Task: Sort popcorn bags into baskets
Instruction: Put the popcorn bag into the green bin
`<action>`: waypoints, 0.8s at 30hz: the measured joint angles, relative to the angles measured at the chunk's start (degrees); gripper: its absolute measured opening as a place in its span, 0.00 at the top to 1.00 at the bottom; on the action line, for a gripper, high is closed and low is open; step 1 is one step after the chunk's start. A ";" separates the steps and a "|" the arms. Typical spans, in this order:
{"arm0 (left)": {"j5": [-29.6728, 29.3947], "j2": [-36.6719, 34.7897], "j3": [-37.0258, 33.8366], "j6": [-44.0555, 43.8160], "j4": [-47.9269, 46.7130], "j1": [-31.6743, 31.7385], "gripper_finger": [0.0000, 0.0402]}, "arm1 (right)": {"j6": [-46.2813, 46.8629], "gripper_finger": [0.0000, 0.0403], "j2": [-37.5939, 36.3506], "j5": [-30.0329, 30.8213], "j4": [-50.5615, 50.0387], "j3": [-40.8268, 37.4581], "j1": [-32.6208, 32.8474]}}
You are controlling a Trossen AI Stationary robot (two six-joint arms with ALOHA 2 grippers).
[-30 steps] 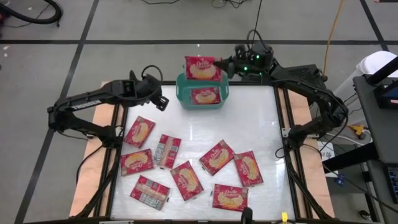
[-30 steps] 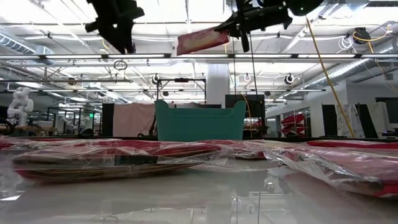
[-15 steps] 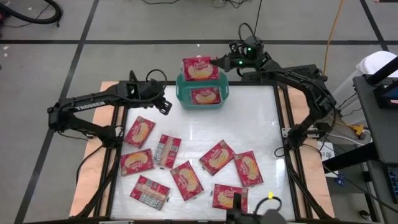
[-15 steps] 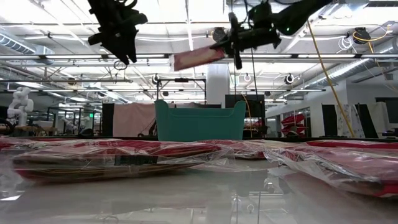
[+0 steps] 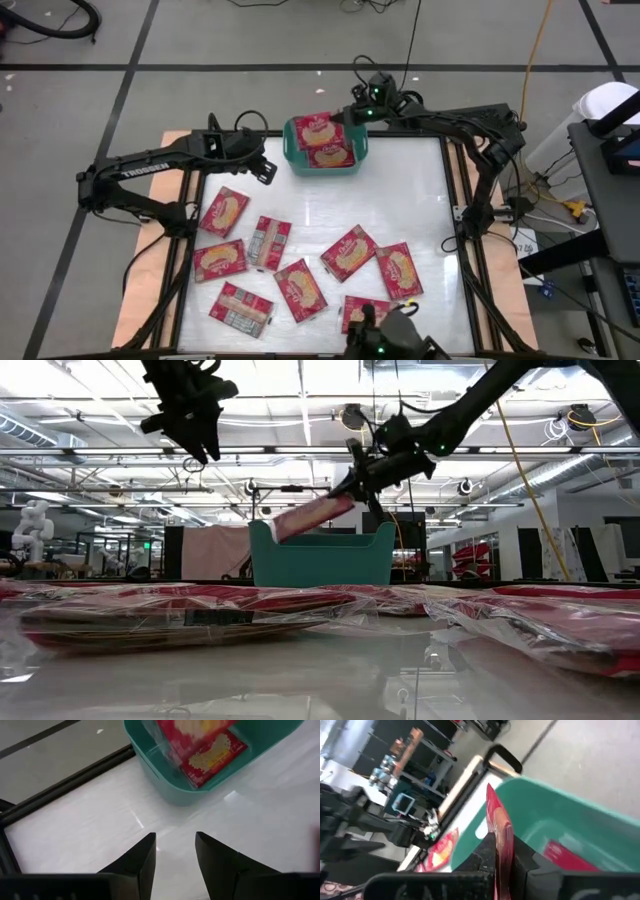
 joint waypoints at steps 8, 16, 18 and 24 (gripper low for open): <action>0.00 0.01 0.00 -1.44 -0.02 0.00 0.64 | -3.16 0.98 1.57 1.40 -4.63 0.00 0.17; -0.06 0.02 0.00 -1.31 0.00 0.00 0.64 | -5.65 0.98 2.18 3.21 -8.03 0.00 0.59; -0.22 0.02 0.00 -1.29 0.00 0.00 0.64 | -5.90 0.97 2.18 3.22 -8.03 0.00 0.66; -0.41 0.02 0.00 -1.27 0.00 0.00 0.64 | -5.99 0.88 2.14 4.85 -8.05 0.00 0.91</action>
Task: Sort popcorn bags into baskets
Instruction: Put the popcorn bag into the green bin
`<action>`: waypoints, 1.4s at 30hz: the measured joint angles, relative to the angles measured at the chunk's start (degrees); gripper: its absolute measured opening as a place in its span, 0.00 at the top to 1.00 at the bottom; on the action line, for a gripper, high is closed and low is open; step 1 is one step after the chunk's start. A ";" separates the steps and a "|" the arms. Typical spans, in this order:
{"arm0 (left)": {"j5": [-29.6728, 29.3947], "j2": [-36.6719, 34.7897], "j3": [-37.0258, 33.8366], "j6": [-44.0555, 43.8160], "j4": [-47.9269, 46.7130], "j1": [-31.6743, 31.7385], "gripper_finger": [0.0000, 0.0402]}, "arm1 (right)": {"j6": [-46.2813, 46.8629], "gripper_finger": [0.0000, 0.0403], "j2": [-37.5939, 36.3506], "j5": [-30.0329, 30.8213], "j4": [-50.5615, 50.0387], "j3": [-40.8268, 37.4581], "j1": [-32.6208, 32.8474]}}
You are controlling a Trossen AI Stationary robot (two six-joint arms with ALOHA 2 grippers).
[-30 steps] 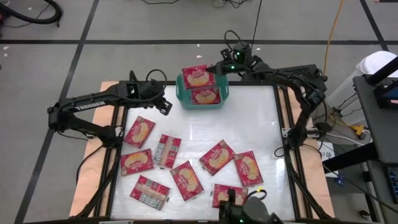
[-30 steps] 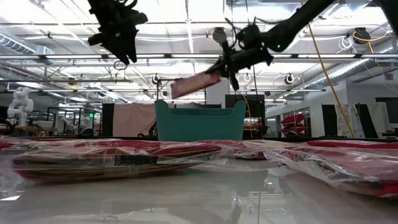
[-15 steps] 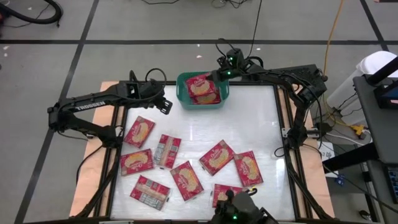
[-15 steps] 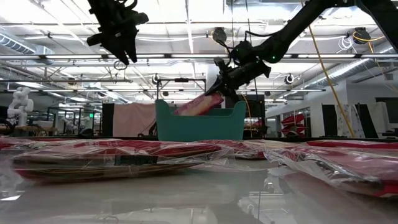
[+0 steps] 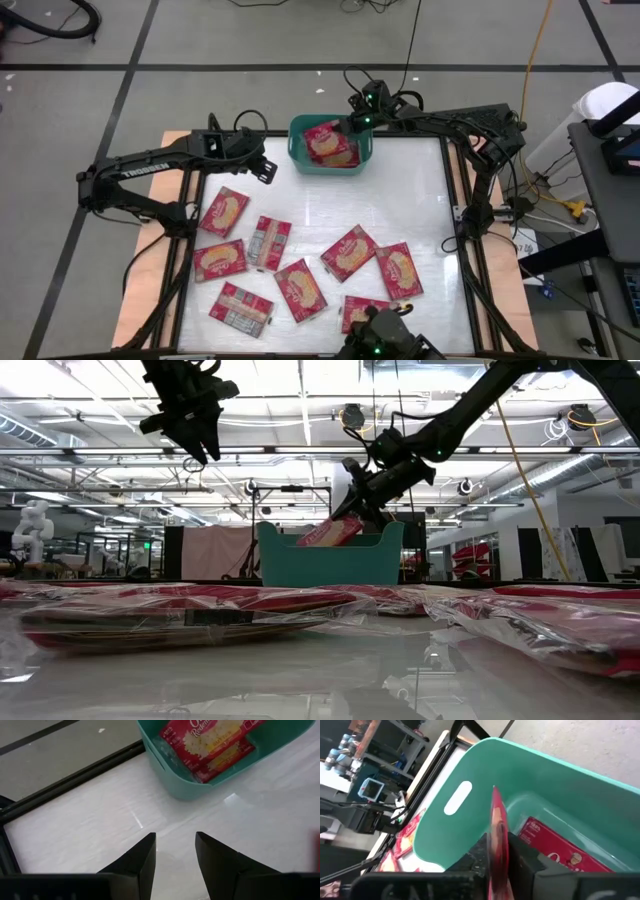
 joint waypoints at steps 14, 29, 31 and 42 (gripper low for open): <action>-0.35 0.07 -0.04 0.42 0.01 0.00 0.64 | -4.02 0.81 -5.62 7.36 -5.50 0.00 0.07; 19.75 0.07 -15.12 -6.29 0.07 -0.39 0.64 | -6.41 0.81 -14.77 10.29 -11.14 0.00 3.54; 22.81 0.07 -17.33 -6.24 0.28 -1.46 0.64 | -6.45 0.81 -15.48 10.24 -12.62 0.00 4.69; 28.43 0.07 -23.96 -10.81 6.56 -16.23 0.41 | -6.29 0.81 -18.38 10.26 -15.68 -0.07 13.92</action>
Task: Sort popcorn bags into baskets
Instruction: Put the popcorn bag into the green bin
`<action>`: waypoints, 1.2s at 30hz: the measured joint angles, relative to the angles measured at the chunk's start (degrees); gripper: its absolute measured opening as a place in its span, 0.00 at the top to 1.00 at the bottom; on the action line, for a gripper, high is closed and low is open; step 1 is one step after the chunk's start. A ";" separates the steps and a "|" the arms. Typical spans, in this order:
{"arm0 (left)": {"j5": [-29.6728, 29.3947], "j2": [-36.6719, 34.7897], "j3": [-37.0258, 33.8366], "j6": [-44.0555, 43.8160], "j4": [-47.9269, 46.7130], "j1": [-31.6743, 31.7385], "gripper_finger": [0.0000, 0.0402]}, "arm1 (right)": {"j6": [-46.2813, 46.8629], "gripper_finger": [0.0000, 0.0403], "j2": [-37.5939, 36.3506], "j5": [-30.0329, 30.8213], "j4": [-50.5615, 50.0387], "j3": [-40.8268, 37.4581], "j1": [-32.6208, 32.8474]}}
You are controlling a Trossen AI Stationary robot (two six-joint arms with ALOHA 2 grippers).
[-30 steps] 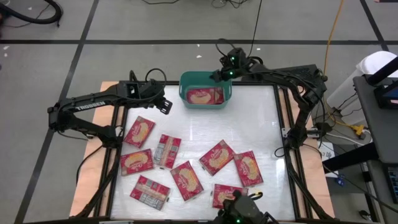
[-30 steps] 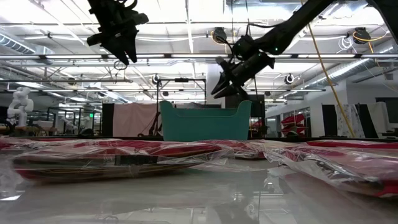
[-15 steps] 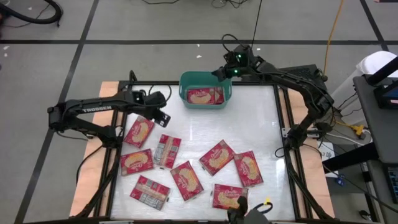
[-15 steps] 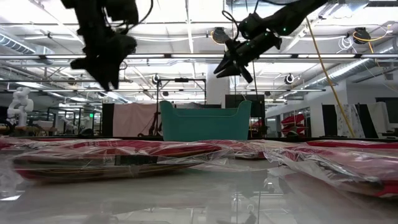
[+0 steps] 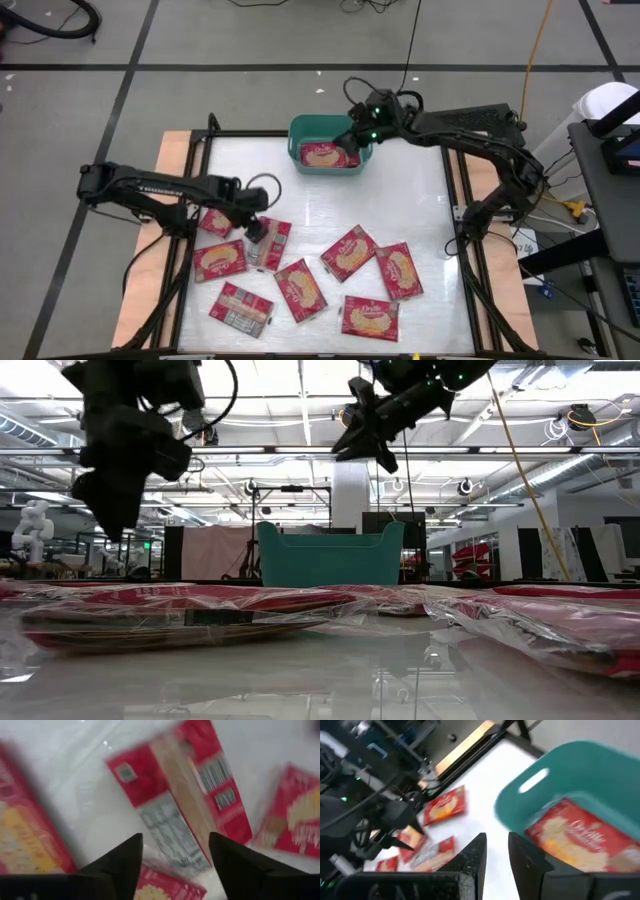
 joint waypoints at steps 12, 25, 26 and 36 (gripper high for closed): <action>-14.73 0.98 0.00 -0.55 6.48 -23.13 0.32 | 2.85 0.81 -0.24 1.36 -0.69 0.00 11.89; -21.56 14.43 0.00 -1.03 11.09 -36.52 0.32 | 4.80 0.81 -0.24 1.33 -2.68 0.00 18.84; -21.75 15.60 0.00 -0.98 11.19 -36.68 0.32 | 4.79 0.81 -0.24 1.33 -2.93 0.00 19.18; -23.57 21.05 0.28 -1.20 12.90 -36.66 0.33 | 4.07 0.81 -0.21 1.29 -6.80 0.02 21.31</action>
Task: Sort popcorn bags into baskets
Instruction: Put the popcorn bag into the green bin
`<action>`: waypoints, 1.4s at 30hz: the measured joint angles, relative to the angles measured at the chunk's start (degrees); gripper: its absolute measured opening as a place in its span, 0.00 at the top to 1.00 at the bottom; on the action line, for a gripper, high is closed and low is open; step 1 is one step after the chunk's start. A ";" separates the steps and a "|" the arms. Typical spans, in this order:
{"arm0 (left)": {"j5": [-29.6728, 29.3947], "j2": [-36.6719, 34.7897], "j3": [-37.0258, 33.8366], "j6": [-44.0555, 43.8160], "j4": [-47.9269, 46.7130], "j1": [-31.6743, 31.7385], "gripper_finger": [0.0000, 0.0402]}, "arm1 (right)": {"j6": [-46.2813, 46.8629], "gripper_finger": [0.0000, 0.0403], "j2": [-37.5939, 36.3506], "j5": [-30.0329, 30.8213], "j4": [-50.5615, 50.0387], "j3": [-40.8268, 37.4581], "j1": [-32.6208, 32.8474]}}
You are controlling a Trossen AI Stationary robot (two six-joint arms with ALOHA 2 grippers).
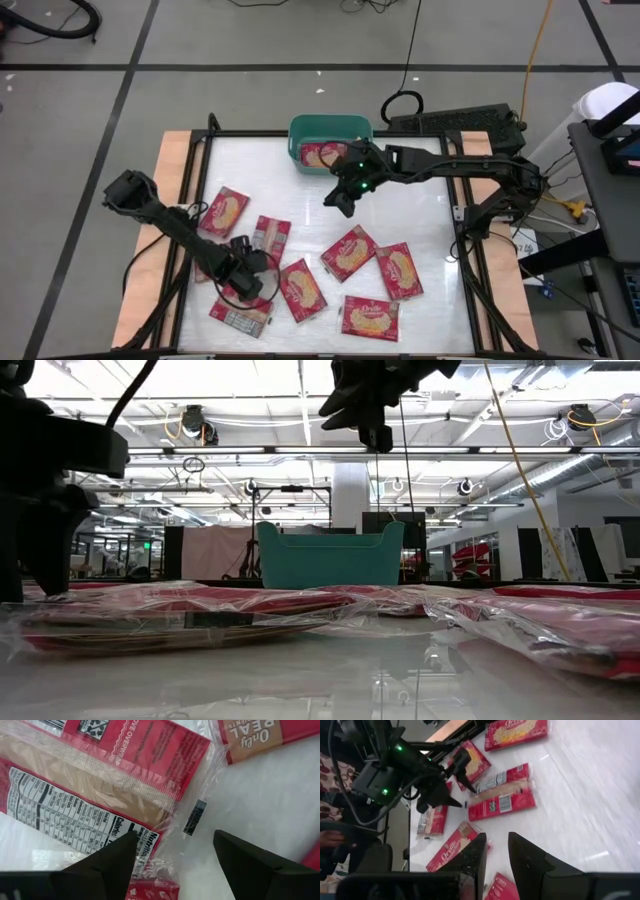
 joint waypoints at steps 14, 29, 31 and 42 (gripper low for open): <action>-2.79 0.32 -0.21 9.50 4.91 3.67 0.89 | -1.65 0.81 -0.01 -0.02 -0.32 0.00 0.05; -2.25 -12.88 -0.45 11.36 4.49 11.58 0.99 | -1.03 0.81 0.00 -0.04 -0.11 0.00 0.05; -2.25 -15.60 -0.45 11.26 4.67 12.46 0.99 | -1.03 0.81 0.00 -0.04 -0.10 0.00 0.05; -2.25 -31.31 -0.36 10.53 11.59 18.51 1.00 | -2.78 0.81 -0.16 -0.08 2.04 0.00 -0.36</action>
